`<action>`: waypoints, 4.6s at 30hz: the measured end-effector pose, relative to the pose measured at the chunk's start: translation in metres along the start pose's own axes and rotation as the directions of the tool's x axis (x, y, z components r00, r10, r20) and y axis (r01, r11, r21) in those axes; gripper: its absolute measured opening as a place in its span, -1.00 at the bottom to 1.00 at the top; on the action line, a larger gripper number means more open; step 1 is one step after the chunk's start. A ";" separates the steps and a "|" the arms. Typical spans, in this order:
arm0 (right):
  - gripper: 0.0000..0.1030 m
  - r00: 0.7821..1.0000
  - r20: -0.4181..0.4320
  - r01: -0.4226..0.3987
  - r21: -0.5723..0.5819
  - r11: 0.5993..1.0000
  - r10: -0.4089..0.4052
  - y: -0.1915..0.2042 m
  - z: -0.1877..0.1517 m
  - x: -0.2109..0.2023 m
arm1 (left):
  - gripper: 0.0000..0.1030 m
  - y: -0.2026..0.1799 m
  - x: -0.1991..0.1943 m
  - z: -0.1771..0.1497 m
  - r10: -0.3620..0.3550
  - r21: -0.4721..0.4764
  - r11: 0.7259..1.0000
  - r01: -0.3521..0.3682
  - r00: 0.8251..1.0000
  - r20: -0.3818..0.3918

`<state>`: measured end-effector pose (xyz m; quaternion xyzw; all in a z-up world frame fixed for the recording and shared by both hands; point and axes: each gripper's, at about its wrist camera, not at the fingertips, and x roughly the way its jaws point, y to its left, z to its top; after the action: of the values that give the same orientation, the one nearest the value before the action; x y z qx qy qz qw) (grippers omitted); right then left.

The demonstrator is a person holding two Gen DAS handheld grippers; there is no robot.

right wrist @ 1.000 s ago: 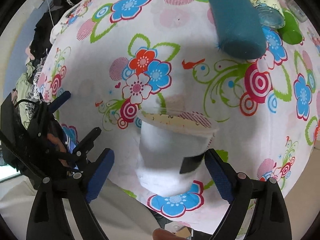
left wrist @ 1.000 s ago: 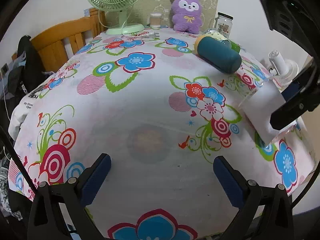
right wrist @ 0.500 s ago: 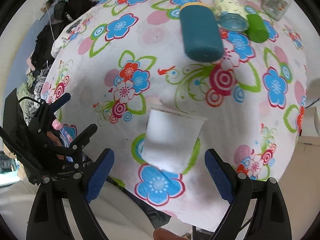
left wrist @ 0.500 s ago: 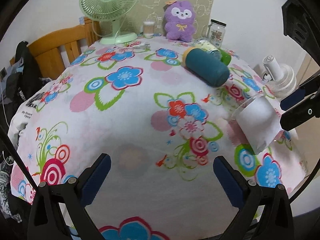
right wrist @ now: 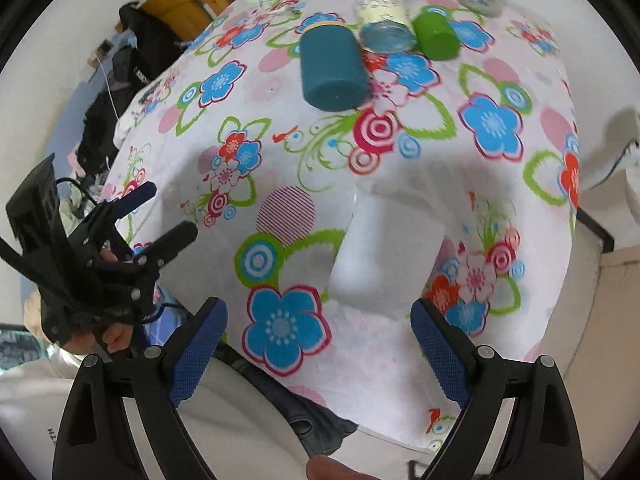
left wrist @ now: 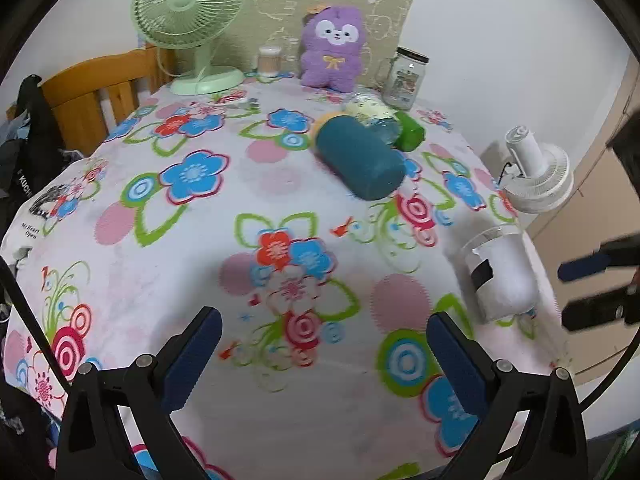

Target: Flip cup upside down

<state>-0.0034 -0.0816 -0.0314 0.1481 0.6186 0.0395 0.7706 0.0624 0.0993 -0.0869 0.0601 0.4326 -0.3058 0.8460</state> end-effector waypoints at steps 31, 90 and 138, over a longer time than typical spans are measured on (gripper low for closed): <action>0.91 0.974 0.165 -0.188 0.223 0.956 0.153 -0.123 -0.104 0.002 | 1.00 -0.120 0.048 0.035 -0.131 0.085 0.986 0.145 0.979 -0.159; 0.91 0.936 0.229 -0.264 -0.047 0.963 0.267 -0.049 -0.097 0.025 | 0.40 -0.044 0.020 0.053 0.065 0.291 0.951 0.104 0.854 -0.516; 0.91 0.928 0.147 -0.325 -0.126 0.937 0.342 -0.022 -0.067 0.060 | 0.62 -0.056 0.106 -0.004 0.456 0.502 0.845 0.183 0.242 -0.856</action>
<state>-0.0573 -0.0761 -0.1072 0.2154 0.5150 0.1882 0.8081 0.0742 0.0063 -0.1621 0.4926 0.7506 -0.2265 0.3777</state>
